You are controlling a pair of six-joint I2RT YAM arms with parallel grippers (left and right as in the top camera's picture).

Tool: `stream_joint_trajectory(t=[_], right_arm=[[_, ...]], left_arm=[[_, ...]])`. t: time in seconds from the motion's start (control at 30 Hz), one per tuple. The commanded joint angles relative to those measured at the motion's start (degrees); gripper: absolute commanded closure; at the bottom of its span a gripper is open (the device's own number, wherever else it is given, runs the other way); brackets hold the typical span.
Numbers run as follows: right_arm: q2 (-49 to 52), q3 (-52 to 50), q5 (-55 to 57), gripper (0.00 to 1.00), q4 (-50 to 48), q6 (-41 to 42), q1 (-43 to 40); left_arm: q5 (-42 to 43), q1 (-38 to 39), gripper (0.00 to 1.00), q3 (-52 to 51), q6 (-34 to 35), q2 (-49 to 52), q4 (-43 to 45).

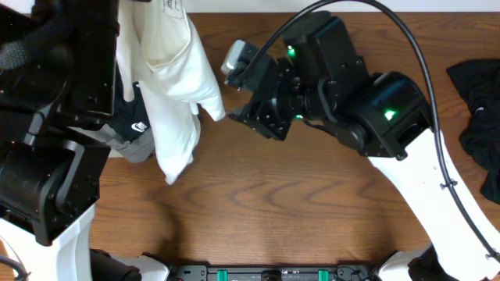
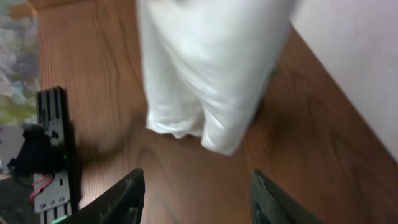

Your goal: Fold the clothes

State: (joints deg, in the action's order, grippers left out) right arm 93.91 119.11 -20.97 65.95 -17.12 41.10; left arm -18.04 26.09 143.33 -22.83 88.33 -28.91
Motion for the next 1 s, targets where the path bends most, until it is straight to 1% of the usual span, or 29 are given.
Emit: stream_joint_trajectory(t=[0.0, 0.17, 0.3, 0.37, 0.43, 0.63, 0.77, 0.83, 0.97], right_arm=[[0.7, 0.1, -0.5, 0.47, -1.8, -0.9, 2.5], [1.7, 0.1, -0.5, 0.48, -5.9, 0.2, 5.6], [1.8, 0.1, -0.3, 0.48, -9.1, 2.1, 6.6], [1.8, 0.1, -0.7, 0.50, -10.2, 2.6, 6.7], [1.9, 0.1, -1.6, 0.51, -11.3, 3.0, 6.8], [2.4, 0.1, -1.2, 0.51, -15.5, 3.8, 7.0], [3.6, 0.1, -4.0, 0.51, -16.6, 3.8, 7.0], [4.2, 0.1, -6.2, 0.51, -16.6, 3.7, 7.2], [5.4, 0.1, -6.5, 0.51, -16.8, 2.7, 8.2]], left_arm=[[-3.1, 0.1, 0.94, 1.2, -0.8, -0.4, 3.2], [-4.7, 0.1, 0.94, 1.2, -2.3, -0.3, 5.3], [-8.7, 0.1, 0.94, 1.2, -2.5, 0.0, 7.2], [-10.1, 0.2, 0.94, 1.2, -2.3, 0.0, 7.3], [-13.1, 0.2, 0.94, 1.2, -0.3, 0.1, 7.8], [-17.6, 1.1, 0.94, 1.2, 1.4, 0.1, 8.5], [-26.3, 3.6, 0.94, 1.2, 1.9, 0.8, 10.7], [-27.6, 4.1, 0.94, 1.2, 1.9, 1.2, 11.1], [-28.8, 4.3, 0.94, 1.2, 2.6, 2.4, 11.4]])
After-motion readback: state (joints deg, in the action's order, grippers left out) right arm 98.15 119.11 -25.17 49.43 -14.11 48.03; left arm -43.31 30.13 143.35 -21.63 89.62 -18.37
